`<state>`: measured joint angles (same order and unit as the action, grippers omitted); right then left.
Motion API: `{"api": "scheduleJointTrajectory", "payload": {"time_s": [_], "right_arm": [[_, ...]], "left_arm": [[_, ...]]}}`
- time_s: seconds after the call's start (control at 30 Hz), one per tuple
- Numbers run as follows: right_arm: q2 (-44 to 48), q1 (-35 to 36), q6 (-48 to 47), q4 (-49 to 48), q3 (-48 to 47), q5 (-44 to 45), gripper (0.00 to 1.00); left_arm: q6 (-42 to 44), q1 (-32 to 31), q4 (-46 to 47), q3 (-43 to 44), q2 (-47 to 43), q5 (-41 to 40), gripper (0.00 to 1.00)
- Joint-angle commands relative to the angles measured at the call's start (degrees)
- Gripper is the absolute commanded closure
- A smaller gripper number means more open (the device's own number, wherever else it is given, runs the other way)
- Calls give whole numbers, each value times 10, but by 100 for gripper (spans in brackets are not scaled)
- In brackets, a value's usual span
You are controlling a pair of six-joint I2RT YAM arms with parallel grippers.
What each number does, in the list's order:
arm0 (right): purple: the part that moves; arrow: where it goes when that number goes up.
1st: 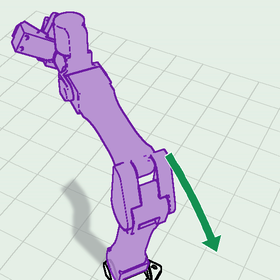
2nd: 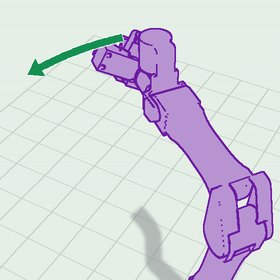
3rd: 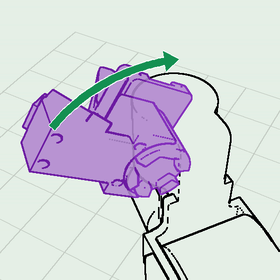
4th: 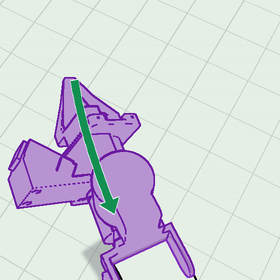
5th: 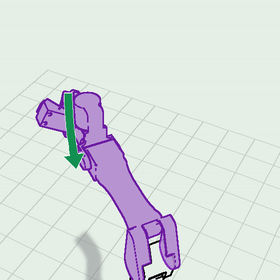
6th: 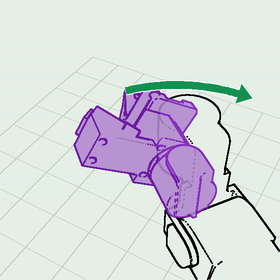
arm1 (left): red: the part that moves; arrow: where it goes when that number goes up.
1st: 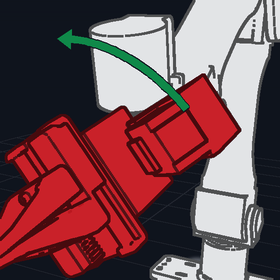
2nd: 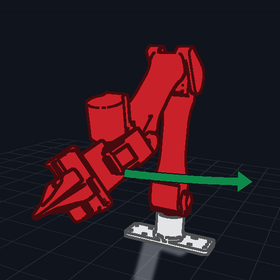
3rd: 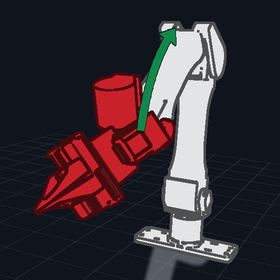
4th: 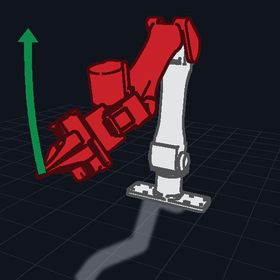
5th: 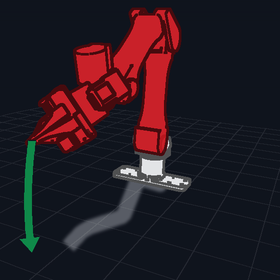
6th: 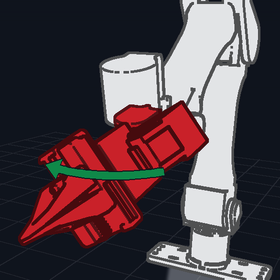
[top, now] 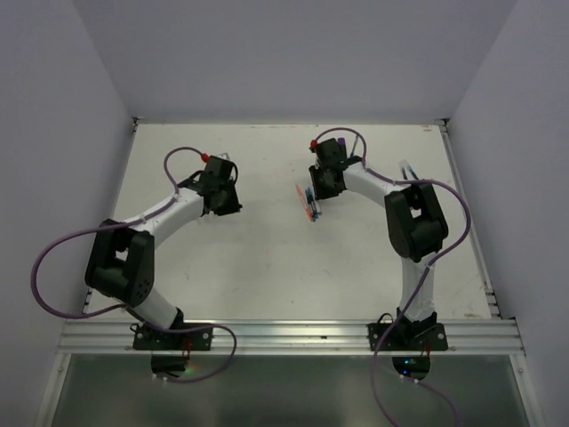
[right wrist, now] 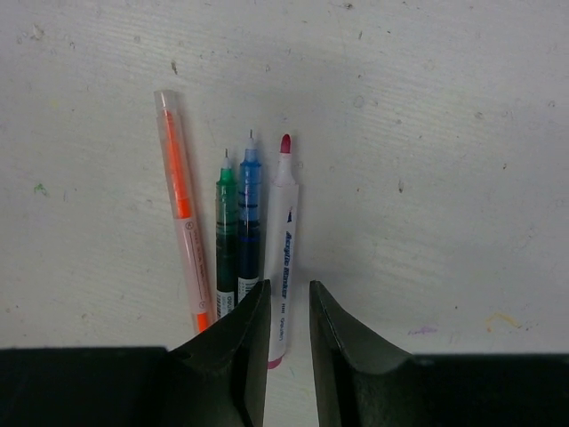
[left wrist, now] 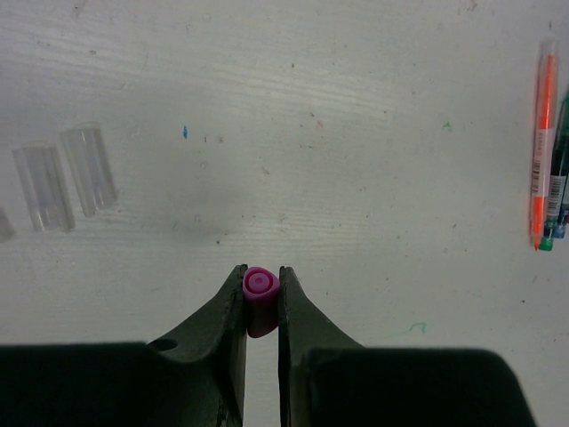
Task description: Open the pen caps
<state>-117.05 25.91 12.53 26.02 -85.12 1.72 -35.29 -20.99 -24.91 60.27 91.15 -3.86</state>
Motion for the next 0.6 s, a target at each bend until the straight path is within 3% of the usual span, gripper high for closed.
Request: {"api": "scheduleJointTrajectory", "payload": {"time_s": [0.0, 0.33, 0.57], "right_arm": [[30, -3, -8, 2, -14, -13, 72], [170, -2, 5, -3, 72, -36, 72], [220, -3, 5, 7, 99, -38, 72]], "left_arm": [[10, 6, 6, 18, 14, -33, 100], [36, 45, -15, 54, 81, -74, 98], [52, 69, -16, 82, 116, -63, 86]]}}
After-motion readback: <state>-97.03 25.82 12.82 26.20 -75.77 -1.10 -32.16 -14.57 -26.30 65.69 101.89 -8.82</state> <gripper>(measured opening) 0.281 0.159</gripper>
